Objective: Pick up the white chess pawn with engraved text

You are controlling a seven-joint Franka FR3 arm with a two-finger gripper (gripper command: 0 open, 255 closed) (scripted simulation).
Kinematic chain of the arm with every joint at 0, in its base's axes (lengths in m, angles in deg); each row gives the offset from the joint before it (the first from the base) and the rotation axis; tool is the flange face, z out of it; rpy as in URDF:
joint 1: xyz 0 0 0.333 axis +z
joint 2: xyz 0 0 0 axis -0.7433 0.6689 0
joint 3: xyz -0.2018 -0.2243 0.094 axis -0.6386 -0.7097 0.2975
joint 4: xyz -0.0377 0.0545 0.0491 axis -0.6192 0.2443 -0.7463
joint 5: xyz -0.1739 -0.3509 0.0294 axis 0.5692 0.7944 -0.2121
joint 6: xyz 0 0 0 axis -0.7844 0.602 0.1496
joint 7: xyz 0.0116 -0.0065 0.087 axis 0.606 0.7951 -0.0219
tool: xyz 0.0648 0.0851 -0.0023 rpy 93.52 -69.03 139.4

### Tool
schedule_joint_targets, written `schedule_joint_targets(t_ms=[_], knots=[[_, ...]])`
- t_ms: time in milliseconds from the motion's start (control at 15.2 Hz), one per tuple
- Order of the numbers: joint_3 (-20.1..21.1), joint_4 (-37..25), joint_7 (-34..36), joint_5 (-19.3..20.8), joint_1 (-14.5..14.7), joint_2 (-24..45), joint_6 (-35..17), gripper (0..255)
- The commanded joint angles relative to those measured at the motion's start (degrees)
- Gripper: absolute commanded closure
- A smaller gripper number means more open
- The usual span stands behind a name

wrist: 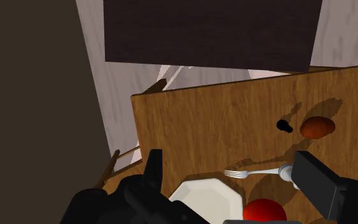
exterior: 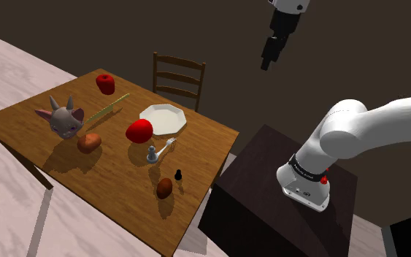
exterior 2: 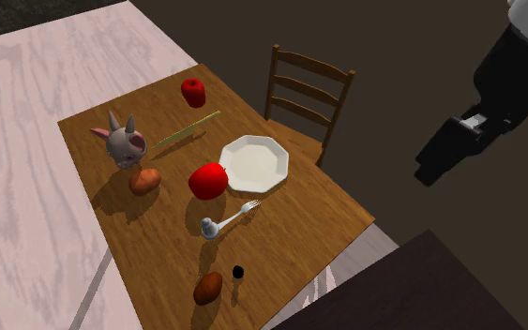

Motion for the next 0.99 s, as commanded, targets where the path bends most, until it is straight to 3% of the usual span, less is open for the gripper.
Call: schedule_joint_targets(t_ms=[0,462,924], knots=[[0.00,0.00,0.00,0.00,0.00,0.00,0.00,0],[4.18,5.07,4.16,-3.05,2.40,7.44,-13.03,0],[8.47,6.29,8.22,-4.97,4.46,18.74,-26.19,0]])
